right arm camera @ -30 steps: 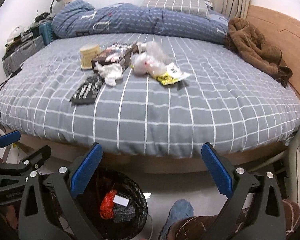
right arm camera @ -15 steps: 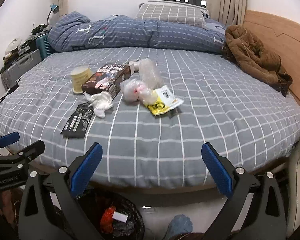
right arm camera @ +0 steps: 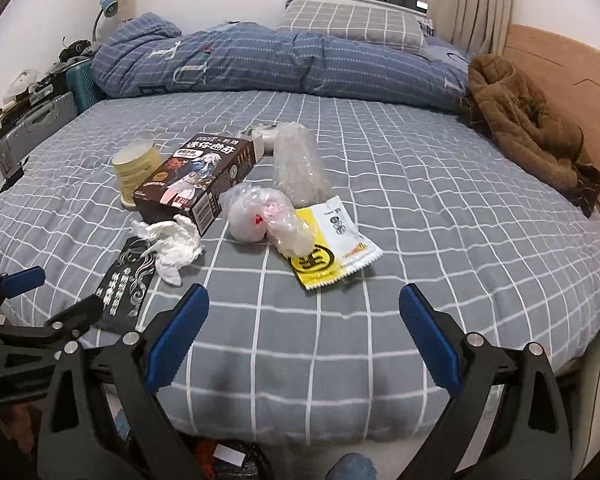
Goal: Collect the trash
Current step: 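Raise both tools back up over the bed, then grasp the black wet-wipe packet with the left gripper while the right grasps the clear bag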
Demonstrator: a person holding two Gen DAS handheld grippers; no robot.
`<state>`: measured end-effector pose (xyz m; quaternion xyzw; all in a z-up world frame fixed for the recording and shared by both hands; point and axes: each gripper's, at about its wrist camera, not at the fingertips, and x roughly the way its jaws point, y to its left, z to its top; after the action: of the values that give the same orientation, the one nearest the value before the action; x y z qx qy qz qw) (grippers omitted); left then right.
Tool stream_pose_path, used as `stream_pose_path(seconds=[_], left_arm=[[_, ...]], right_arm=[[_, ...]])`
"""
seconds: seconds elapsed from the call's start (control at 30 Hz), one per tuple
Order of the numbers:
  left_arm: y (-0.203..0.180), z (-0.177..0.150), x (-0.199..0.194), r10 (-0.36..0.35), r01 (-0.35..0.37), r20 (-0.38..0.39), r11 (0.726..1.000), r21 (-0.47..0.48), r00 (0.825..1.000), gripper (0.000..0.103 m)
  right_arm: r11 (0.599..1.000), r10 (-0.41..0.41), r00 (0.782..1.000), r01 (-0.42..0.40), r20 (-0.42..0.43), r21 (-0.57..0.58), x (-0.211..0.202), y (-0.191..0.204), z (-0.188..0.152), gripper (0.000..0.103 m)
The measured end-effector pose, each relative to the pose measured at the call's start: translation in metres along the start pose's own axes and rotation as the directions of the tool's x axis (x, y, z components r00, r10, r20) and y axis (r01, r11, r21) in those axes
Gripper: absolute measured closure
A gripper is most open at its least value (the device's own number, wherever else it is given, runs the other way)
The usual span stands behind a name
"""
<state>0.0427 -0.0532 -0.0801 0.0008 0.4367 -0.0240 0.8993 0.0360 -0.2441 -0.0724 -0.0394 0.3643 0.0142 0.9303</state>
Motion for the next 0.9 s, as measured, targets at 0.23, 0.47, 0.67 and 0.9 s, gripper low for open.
stream_pose_path(seconds=[0.23,0.47,0.67,0.9], left_arm=[[-0.002,0.015,0.024,0.001,-0.001,-0.017,1.000,0.001,1.000,0.006],[-0.005,0.023,0.040,-0.001,0.002,-0.032,1.000,0.015,0.999,0.006],[-0.007,0.020,0.050,-0.003,0.004,-0.059,1.000,0.016,0.998,0.008],[-0.008,0.021,0.063,-0.011,0.013,-0.085,1.000,0.024,0.996,0.015]], right_arm=[[1.000,0.009,1.000,-0.009,-0.016,-0.013,0.025,0.007,0.016,0.011],[1.000,0.009,0.999,-0.009,-0.033,0.004,0.047,0.005,0.029,0.011],[1.000,0.011,0.999,-0.011,-0.051,-0.001,0.064,0.010,0.037,0.011],[1.000,0.021,0.997,-0.021,-0.074,-0.002,0.081,0.012,0.045,0.011]])
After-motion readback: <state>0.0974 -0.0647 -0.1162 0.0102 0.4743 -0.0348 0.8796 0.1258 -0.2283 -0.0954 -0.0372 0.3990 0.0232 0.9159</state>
